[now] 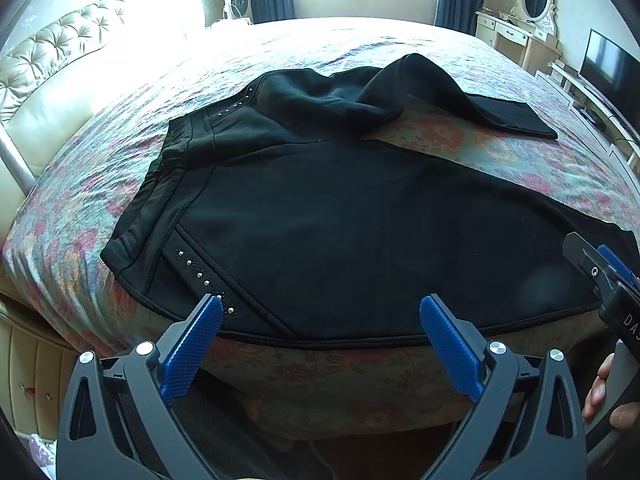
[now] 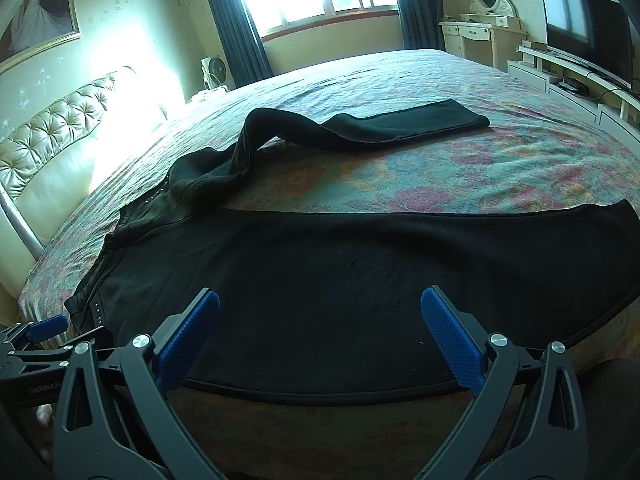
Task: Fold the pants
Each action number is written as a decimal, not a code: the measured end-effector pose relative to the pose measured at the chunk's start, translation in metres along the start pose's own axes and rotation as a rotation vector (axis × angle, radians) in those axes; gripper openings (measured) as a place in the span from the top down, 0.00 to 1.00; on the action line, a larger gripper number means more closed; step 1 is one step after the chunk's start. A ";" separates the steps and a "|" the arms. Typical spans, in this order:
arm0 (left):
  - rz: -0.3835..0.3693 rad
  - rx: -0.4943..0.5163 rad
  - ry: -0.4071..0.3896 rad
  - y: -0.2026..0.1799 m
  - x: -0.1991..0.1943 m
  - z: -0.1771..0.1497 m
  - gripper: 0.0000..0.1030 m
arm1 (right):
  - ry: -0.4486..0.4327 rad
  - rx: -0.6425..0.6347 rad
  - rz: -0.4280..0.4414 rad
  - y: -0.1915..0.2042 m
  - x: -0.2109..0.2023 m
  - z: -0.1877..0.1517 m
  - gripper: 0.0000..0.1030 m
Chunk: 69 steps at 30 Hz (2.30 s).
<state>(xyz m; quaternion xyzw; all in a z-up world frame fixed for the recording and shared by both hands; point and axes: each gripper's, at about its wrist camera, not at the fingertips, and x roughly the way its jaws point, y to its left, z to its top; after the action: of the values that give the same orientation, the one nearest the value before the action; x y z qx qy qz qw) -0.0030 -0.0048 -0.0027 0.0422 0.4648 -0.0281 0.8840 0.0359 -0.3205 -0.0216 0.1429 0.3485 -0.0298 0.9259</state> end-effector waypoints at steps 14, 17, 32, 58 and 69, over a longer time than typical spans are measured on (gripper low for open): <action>0.002 0.005 0.000 -0.001 -0.001 -0.001 0.04 | 0.009 0.007 -0.003 -0.002 0.001 0.000 0.02; 0.003 0.005 0.000 -0.002 -0.001 -0.002 0.04 | 0.008 0.003 -0.004 -0.001 0.001 0.000 0.02; -0.002 0.014 0.004 -0.004 -0.002 -0.002 0.04 | 0.016 0.002 -0.003 0.001 0.000 -0.001 0.02; -0.034 -0.011 -0.029 0.007 -0.002 0.005 0.04 | 0.047 0.036 -0.045 -0.019 0.013 -0.002 0.02; -0.427 -0.197 0.102 0.078 0.041 0.036 0.04 | 0.084 0.009 -0.040 -0.015 0.028 0.000 0.02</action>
<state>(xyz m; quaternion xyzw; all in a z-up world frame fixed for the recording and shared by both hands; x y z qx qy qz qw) 0.0568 0.0690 -0.0122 -0.1420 0.5077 -0.1669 0.8332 0.0553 -0.3339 -0.0435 0.1414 0.3897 -0.0437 0.9090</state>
